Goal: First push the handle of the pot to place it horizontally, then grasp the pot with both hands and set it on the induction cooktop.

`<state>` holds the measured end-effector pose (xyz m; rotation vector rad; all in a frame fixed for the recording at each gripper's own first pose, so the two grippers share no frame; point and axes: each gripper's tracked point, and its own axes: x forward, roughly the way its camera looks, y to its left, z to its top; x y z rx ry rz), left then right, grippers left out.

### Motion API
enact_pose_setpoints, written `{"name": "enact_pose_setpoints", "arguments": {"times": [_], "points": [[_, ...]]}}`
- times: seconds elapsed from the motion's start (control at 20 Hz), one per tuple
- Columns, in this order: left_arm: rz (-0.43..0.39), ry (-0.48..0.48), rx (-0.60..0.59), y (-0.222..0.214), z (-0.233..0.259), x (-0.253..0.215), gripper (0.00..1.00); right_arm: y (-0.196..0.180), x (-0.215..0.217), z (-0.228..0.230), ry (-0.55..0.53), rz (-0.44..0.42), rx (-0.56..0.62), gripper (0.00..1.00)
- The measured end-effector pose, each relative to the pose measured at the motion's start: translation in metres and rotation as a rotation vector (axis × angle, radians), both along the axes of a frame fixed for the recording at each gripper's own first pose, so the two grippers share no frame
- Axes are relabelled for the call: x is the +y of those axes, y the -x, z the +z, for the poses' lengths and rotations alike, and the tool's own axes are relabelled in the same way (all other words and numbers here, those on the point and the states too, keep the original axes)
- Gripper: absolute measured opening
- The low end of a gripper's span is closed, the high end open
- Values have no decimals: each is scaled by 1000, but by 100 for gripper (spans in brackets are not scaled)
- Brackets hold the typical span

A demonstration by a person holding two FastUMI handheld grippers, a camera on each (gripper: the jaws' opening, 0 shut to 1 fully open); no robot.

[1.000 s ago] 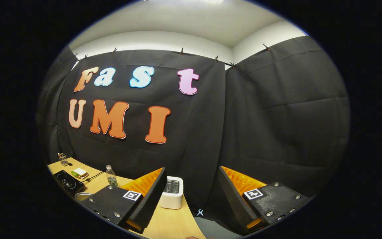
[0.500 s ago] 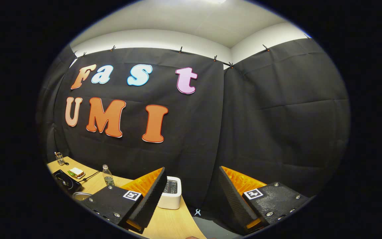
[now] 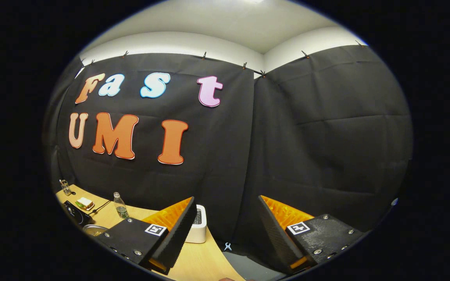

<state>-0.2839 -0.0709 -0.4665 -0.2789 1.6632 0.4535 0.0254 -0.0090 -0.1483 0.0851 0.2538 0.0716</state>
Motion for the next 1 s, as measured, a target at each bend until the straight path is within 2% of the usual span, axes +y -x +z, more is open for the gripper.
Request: {"name": "enact_pose_setpoints", "arguments": {"times": [0.05,0.25,0.3,0.35,0.5,0.55,0.6,0.8,0.85,0.9,1.0], "points": [[-10,-15,-10,-3,-1,5,8,0,0,-1,1,-4,3,96],[5,-49,-46,-16,-3,14,8,-1,6,4,17,-5,2,96],[5,-53,-58,-18,-4,18,8,-1,10,6,18,0,0,100],[4,-60,-70,-24,-4,23,8,-2,13,7,21,6,-2,96],[-7,-81,-95,-38,-1,26,8,-3,27,10,26,31,-3,96],[-19,-86,-104,-42,0,29,8,-4,33,10,27,40,-2,100],[-34,-87,-110,-45,-2,31,8,-4,38,10,29,48,-2,96],[-84,-86,-136,-61,-10,37,8,-5,57,5,26,78,15,97],[-95,-79,-143,-67,-11,37,8,-5,62,2,22,85,24,100],[-106,-71,-152,-72,-14,39,8,-5,67,0,19,91,30,96],[-144,-64,-165,-84,-18,42,8,-6,78,-5,16,105,46,96]]}}
